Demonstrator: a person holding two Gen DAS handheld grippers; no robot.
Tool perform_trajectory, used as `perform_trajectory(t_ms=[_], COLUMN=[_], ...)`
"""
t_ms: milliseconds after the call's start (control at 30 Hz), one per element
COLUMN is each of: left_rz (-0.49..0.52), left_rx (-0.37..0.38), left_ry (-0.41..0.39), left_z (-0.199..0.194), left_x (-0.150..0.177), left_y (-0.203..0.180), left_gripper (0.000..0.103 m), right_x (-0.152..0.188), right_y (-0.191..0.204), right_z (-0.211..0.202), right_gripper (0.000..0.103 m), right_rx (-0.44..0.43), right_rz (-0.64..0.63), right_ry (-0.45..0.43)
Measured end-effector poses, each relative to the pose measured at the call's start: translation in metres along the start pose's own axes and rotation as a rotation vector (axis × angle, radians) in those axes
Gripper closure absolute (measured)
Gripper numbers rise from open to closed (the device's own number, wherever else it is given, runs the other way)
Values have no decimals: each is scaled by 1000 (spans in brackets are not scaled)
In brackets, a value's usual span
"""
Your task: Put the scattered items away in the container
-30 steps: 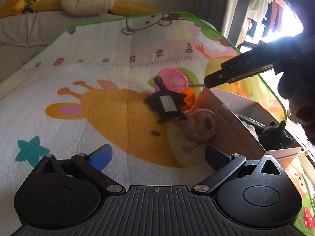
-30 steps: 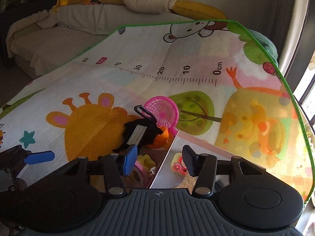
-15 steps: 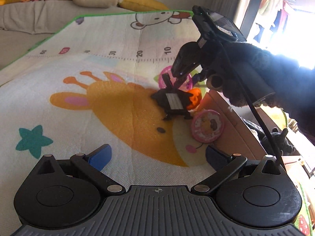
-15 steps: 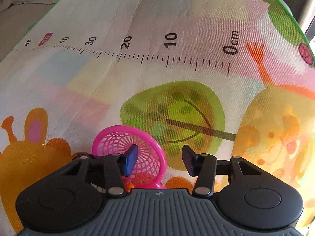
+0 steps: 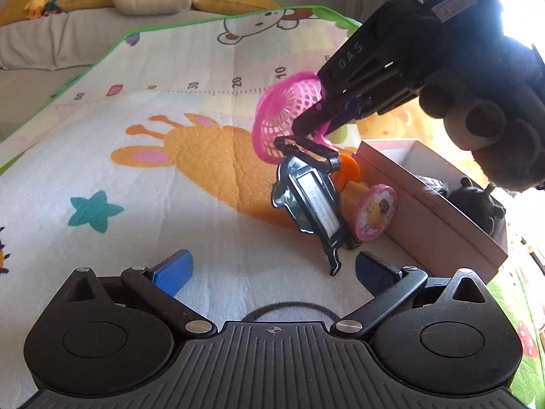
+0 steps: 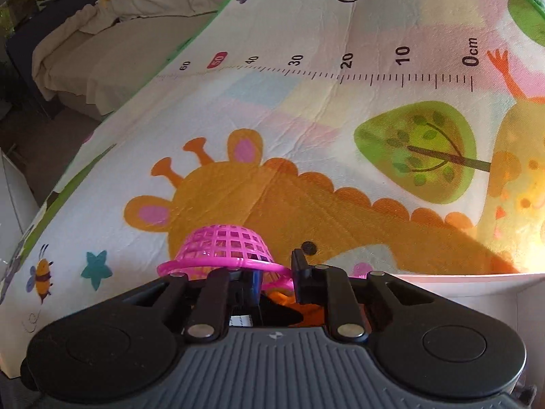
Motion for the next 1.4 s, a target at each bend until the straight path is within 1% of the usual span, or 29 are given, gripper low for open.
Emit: perform_trajectory(t_ms=[67,133,167,200,267,333,400,433,500,567,633,667,700,733,767,800,900,967,1033,1067,1100,1133,1200,1267,1300,1333,1367,1400], left_rz=[9,12,11,7,-3,-16,-24,-25,-23,-16,-7,-6,-9,-13,-20,-29,-50,-56,-62,-64,-63,-60,-56,-70,-87,-105,-121,-130], left_rx=[-6,-20,-29,-37,-47,-49,-43,-39,-34,-37,-43,-46,-51,-57,-64,-71,-80,-76,-76,-78,-82,-85,-88,-85,-80,-74,-65,-60], left_ry=[-5,-12,-15,-15,-12,-3,8,7,4,11,13,13,13,13,14,15,12,2,-5,-7,-10,-11,-19,-28,-32,-36,-41,-44], left_z=[-7,-13,-15,-17,-18,-16,-14,-13,-10,-6,-5,-5,-6,-6,-7,-7,-10,-12,-12,-12,-13,-13,-14,-15,-16,-16,-17,-17], left_x=[2,3,4,5,6,9,9,8,7,8,8,8,8,9,9,10,11,12,13,13,13,13,13,14,14,15,15,15], left_y=[-2,-2,-1,1,4,7,8,7,6,4,3,3,4,5,7,9,13,14,14,14,14,13,12,14,17,19,22,23], left_gripper=[0,0,0,0,0,0,0,0,0,0,0,0,0,0,0,0,0,0,0,0,0,0,0,0,0,0,0,0], right_x=[9,19,24,30,42,60,90,103,133,159,178,184,189,189,189,186,175,169,167,166,166,167,166,161,158,155,153,151], right_y=[12,23,25,23,14,-4,-29,-39,-61,-79,-93,-96,-97,-95,-91,-86,-62,-44,-20,-7,4,14,30,39,41,42,43,43], right_z=[-16,-32,-40,-51,-73,-98,-122,-129,-138,-138,-130,-126,-117,-112,-108,-103,-92,-89,-89,-88,-86,-83,-75,-62,-53,-46,-36,-27], right_gripper=[88,87,77,65,56,48,34,31,29,28,27,20,20,15,9,9,10,11,24,46,62,64,64,63,61,57,46,39], right_rx=[-60,-130,-149,-148,-114,-19,88,117,169,209,196,193,181,171,169,156,34,10,41,86,141,199,278,326,344,361,391,419], right_rz=[-32,-58,-55,-47,-49,-65,-69,-61,-18,48,116,137,143,148,147,138,86,36,-72,-153,-226,-300,-459,-574,-628,-663,-709,-757], right_ry=[3,33,33,11,-60,-169,-268,-287,-288,-263,-218,-209,-199,-190,-204,-214,-232,-250,-300,-332,-352,-369,-380,-344,-317,-302,-287,-278])
Point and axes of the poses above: each gripper's, at about its wrist camera, not at the fingertips, and z roughly the way its jaws point, y to its left, x to its underside, the point moved 4 cm from there along z, roughly the way its jaws point, and after that the axes turned 8 degrees about z, right-handed, at the moved point
